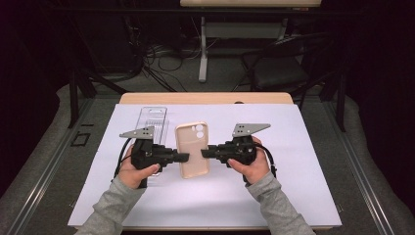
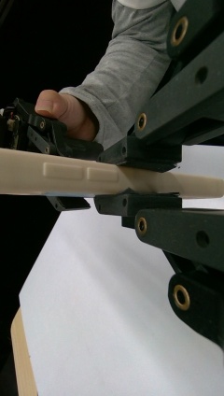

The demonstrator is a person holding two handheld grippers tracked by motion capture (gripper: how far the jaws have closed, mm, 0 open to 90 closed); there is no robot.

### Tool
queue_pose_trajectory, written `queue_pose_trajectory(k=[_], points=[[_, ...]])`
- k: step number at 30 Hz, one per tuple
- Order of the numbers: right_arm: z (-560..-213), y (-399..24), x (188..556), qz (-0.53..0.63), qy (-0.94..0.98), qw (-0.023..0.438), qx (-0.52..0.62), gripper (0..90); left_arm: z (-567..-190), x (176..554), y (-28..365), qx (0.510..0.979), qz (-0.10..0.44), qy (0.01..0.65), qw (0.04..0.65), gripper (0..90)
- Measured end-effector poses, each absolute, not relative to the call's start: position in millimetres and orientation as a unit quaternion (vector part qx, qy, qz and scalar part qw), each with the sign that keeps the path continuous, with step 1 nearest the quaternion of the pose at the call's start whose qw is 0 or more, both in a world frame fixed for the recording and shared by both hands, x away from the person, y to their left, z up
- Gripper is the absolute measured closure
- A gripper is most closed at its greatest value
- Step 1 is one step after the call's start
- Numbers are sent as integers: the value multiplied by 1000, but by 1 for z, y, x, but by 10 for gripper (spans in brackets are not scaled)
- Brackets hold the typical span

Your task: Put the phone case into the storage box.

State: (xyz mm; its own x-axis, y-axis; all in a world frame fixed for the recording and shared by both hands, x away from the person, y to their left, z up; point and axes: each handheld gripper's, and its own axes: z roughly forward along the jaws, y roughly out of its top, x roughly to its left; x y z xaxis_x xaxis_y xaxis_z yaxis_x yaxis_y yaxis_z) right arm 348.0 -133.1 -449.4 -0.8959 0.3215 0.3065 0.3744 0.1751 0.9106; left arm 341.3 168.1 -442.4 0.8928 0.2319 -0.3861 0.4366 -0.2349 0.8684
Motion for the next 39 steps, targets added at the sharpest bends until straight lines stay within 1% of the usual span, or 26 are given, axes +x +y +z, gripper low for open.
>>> queue_pose_trajectory(k=[39], points=[[-454,-136,353,-595,-770,36,-230,810,-447,343,164,784,-93,219,573,795]])
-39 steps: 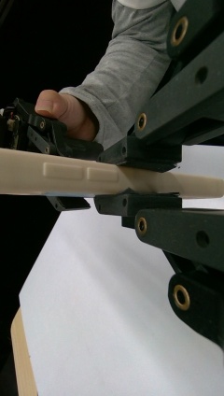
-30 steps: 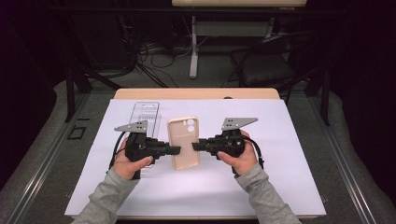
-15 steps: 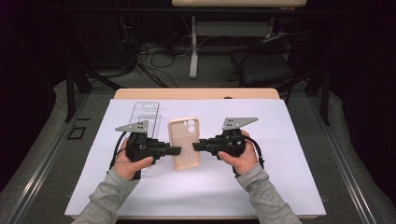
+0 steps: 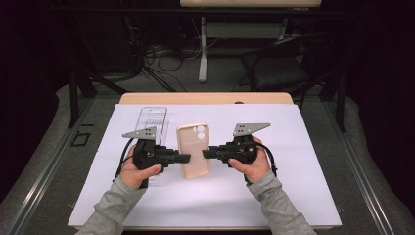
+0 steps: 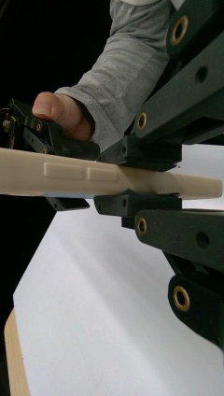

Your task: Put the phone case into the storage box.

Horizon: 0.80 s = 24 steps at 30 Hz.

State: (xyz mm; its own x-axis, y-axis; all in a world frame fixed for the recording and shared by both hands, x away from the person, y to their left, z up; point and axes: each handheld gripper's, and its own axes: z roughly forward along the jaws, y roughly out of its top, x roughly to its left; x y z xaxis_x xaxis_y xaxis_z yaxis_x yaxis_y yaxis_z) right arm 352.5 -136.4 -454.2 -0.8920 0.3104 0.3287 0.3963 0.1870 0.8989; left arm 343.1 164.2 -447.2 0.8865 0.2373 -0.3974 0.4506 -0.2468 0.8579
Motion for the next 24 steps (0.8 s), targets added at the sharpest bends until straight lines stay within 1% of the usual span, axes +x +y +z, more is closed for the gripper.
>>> queue_pose_trajectory(k=[7,10,23,24], points=[[-462,-138,358,-592,-768,52,-240,810,-454,347,163,784,-98,232,568,795],[-468,-138,362,-592,-764,65,-247,811,-457,348,161,785,-99,239,563,795],[-476,-140,367,-589,-763,75,-255,811,-463,351,160,781,-102,254,562,792],[-476,-139,367,-589,-762,75,-257,812,-464,351,160,780,-103,255,562,777]])
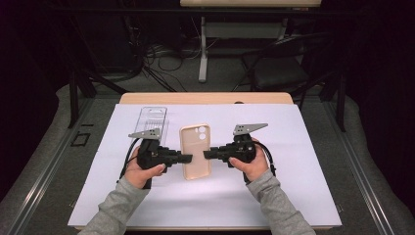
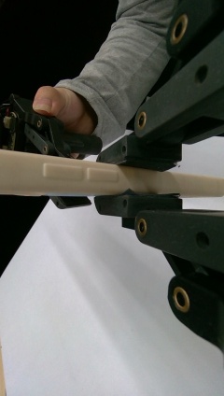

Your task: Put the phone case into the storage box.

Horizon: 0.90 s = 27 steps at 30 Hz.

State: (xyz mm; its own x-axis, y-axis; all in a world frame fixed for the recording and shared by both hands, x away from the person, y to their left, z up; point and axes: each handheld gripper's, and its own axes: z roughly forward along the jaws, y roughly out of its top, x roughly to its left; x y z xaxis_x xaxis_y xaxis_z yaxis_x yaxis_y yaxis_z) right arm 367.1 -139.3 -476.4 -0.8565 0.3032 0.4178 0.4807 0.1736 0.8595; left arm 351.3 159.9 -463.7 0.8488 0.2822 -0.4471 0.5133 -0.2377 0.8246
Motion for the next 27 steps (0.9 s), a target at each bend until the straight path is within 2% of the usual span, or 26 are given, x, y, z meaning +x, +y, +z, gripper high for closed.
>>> queue_pose_trajectory(k=[4,9,16,27], points=[[-478,-139,367,-580,-767,67,-266,812,-466,353,160,774,-97,265,567,683],[-480,-139,368,-576,-765,59,-280,812,-466,353,161,772,-70,276,568,617],[-479,-139,366,-565,-766,15,-306,812,-467,355,163,771,-35,294,564,507],[-475,-133,358,-551,-764,-53,-330,812,-463,353,168,763,39,323,558,441]])
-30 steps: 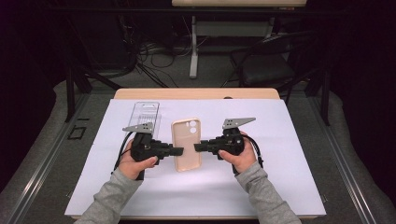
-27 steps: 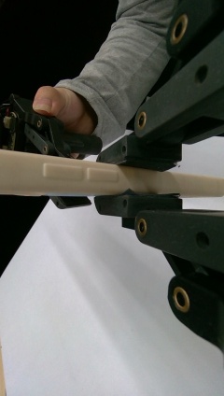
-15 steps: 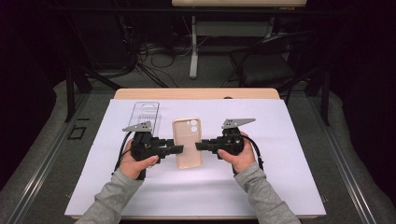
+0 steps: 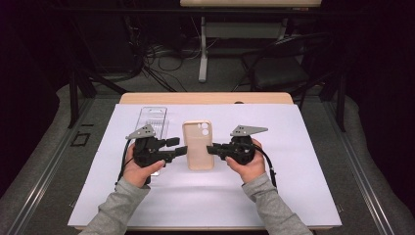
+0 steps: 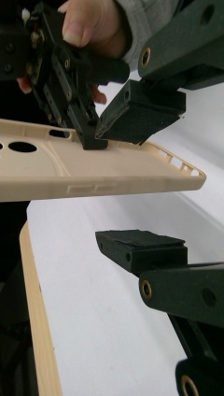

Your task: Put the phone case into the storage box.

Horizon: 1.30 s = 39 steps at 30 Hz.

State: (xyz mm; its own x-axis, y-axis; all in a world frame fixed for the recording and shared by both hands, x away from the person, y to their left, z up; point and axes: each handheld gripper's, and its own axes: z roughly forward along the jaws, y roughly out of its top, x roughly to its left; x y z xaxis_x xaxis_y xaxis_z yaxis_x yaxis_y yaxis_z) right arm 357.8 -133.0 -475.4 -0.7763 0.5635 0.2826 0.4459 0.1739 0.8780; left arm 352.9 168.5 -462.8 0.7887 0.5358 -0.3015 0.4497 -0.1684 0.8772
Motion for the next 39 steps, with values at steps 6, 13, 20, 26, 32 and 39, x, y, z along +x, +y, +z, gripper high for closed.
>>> queue_pose_trajectory(k=[6,13,20,26,32,39], points=[[-476,-128,353,549,757,87,343,812,-459,351,171,756,67,336,558,422],[-479,-122,349,547,753,106,349,812,-451,346,171,755,105,337,552,385],[-480,-119,346,543,755,119,347,812,-446,342,170,758,129,336,545,380],[-480,-118,345,541,756,128,345,812,-444,343,169,761,136,332,541,381],[-480,-118,346,535,760,131,344,812,-435,346,169,766,140,329,534,379],[-481,-116,346,531,762,139,343,811,-425,350,161,791,176,303,503,379]])
